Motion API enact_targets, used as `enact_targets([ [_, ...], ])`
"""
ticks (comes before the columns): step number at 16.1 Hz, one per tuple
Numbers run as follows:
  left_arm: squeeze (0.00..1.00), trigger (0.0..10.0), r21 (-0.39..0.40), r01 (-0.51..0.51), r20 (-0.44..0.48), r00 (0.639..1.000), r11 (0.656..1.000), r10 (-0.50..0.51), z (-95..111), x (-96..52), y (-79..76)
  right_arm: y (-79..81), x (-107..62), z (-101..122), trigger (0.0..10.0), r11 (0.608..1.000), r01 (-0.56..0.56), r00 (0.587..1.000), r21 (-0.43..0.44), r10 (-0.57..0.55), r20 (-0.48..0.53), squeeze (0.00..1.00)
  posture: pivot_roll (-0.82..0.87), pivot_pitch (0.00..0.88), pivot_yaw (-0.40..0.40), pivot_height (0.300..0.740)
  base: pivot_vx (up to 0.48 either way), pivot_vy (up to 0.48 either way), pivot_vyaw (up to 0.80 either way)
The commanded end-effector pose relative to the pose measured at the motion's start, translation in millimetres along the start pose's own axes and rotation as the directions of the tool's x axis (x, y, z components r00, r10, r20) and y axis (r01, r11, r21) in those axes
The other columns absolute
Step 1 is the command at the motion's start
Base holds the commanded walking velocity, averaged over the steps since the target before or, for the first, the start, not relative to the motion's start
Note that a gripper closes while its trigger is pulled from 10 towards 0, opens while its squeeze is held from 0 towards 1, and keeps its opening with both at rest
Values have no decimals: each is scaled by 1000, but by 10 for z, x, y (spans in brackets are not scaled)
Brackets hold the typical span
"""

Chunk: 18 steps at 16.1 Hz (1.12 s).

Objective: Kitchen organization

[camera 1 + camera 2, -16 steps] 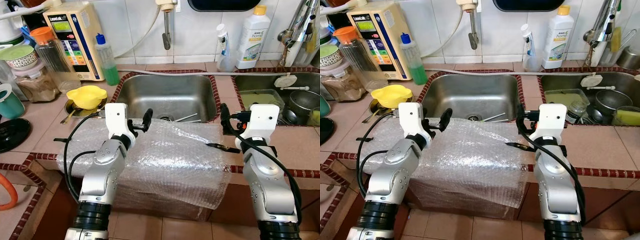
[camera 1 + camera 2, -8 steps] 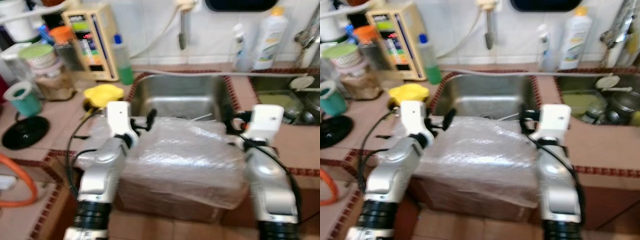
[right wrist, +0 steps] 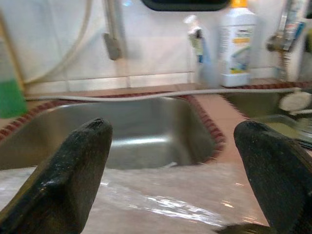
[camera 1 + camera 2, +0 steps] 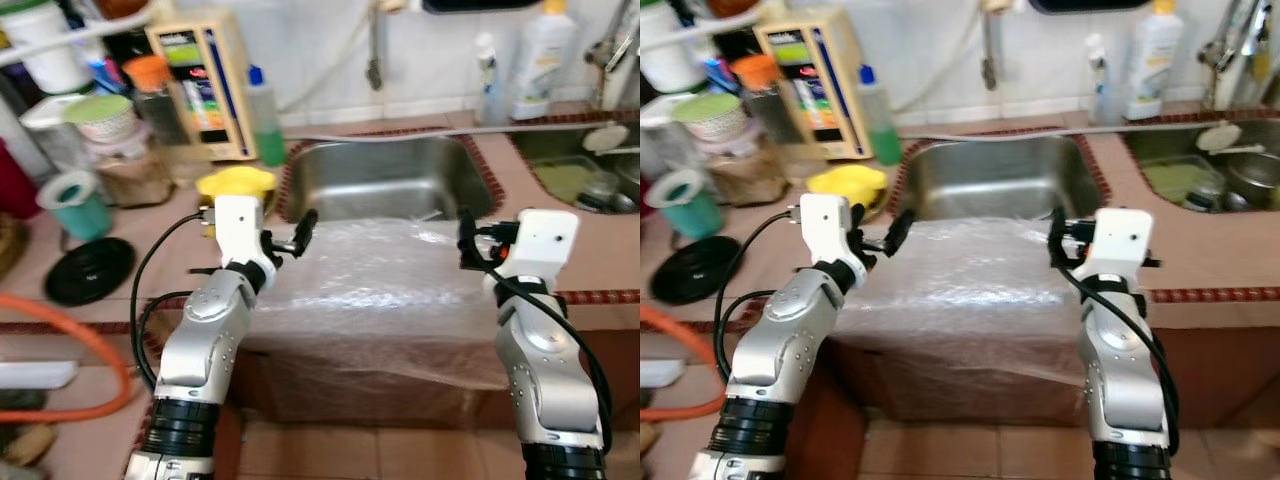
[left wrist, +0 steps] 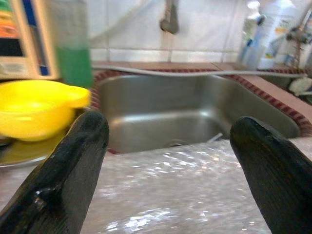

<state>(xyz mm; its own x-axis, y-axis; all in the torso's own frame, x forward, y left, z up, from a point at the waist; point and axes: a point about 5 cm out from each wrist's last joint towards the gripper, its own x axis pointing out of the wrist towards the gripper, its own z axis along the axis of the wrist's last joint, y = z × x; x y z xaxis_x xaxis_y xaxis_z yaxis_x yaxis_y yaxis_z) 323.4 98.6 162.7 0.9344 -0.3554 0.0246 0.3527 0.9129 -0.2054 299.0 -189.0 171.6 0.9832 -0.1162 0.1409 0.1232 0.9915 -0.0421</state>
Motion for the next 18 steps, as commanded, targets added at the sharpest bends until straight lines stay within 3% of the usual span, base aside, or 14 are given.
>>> enact_targets([
  [1,0,10000,1,17,18,1000,1000,-17,33,-11,-32,-4,19,83,10000,1000,3,1000,2,-3,31,0,-93,0,157,740,0,0,0],
  [11,0,10000,-24,62,78,995,998,-60,96,3,-135,98,68,329,10000,996,-51,990,-74,60,131,0,-101,0,131,740,0,0,0],
  [18,0,10000,-27,83,83,993,996,-80,89,14,-176,66,70,346,10000,993,-53,988,-107,67,137,0,-110,0,135,740,249,0,0],
])
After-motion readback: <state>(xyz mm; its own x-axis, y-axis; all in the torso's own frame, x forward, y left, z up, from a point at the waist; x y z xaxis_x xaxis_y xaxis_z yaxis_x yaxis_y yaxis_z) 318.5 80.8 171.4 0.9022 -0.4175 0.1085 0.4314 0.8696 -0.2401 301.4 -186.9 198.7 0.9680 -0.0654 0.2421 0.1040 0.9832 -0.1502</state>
